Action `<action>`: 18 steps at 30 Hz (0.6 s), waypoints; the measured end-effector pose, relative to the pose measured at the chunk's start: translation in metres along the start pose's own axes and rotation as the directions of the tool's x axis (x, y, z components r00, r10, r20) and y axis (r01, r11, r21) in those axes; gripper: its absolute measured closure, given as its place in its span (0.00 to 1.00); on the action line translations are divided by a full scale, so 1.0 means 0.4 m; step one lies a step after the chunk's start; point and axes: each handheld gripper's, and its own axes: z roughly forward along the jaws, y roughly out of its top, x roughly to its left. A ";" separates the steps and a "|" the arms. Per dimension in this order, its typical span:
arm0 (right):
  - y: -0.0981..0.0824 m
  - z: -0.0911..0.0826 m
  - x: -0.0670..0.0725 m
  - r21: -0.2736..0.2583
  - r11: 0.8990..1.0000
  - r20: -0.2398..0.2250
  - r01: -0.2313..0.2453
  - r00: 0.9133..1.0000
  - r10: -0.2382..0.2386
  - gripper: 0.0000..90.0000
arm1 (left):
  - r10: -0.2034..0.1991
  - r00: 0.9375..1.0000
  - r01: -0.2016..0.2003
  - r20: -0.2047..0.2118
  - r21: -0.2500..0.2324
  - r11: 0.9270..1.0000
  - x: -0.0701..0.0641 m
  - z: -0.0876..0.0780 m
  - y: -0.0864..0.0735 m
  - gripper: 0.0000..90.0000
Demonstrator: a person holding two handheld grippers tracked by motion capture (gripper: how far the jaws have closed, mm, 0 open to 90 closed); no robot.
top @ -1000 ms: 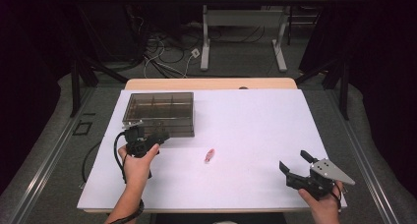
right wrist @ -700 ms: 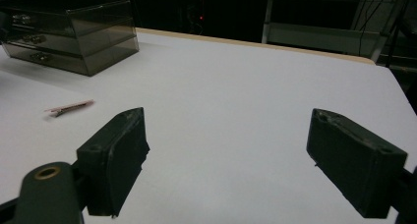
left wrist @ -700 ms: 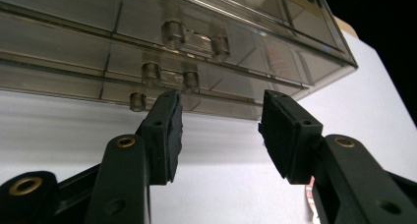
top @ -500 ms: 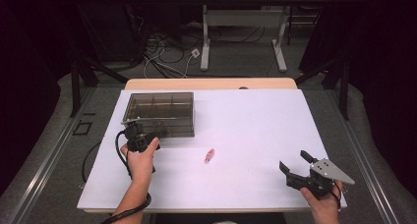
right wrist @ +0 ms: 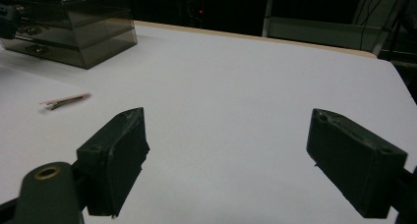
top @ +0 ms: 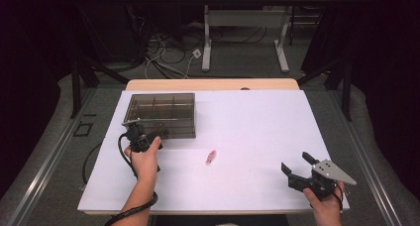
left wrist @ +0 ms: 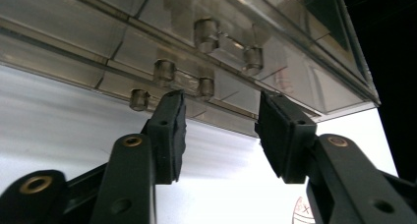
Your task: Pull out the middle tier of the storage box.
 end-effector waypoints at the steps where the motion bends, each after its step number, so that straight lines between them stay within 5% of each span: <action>1: 0.000 0.000 0.000 0.000 1.000 -0.001 0.000 1.000 0.000 0.16 | -0.002 1.000 0.002 -0.002 0.000 1.000 0.003 0.002 -0.001 0.61; 18: -0.004 0.005 -0.006 0.007 1.000 0.000 -0.011 1.000 0.011 0.17 | -0.051 0.999 0.052 0.017 -0.008 0.999 0.015 0.029 -0.007 0.66</action>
